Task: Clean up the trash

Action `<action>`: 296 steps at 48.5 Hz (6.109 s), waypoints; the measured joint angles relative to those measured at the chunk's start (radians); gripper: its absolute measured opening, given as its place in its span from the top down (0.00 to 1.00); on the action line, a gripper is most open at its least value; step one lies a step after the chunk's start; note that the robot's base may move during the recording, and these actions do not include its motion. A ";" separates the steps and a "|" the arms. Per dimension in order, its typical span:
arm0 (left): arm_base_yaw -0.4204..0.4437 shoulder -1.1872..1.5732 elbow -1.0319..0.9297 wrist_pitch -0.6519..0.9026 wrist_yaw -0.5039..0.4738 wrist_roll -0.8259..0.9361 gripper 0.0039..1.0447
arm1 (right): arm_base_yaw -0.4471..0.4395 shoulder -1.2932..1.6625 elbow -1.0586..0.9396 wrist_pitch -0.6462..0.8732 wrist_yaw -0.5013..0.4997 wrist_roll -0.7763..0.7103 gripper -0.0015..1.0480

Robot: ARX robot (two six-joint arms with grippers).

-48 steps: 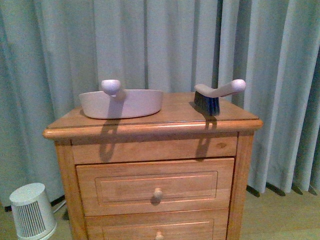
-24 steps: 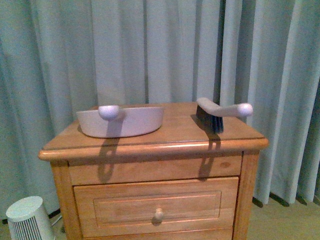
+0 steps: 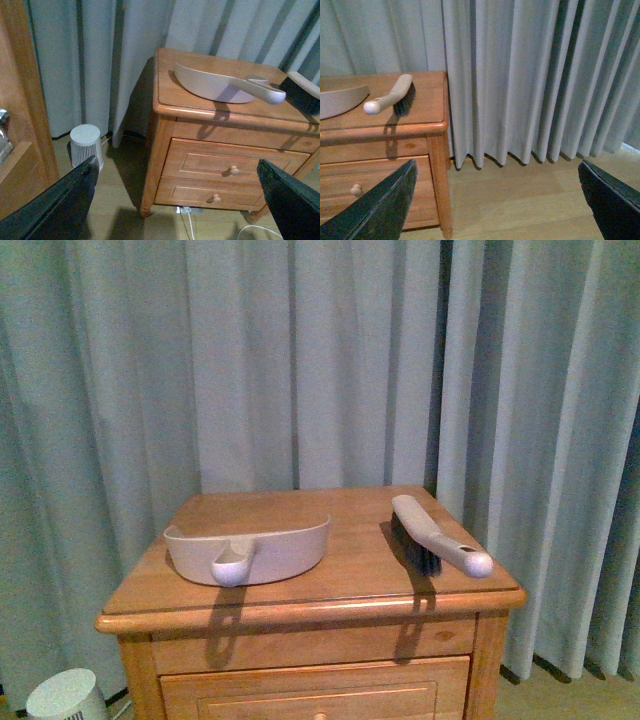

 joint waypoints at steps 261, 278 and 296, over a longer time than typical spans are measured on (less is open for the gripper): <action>0.410 0.104 0.160 0.280 0.449 0.231 0.73 | 0.324 1.449 1.030 -0.099 0.176 0.251 0.07; 0.410 0.104 0.160 0.280 0.448 0.231 0.73 | 0.376 1.771 1.363 -0.292 0.164 0.387 0.07; 0.410 0.104 0.160 0.280 0.449 0.231 0.73 | 0.396 1.927 1.509 -0.369 0.148 0.438 0.07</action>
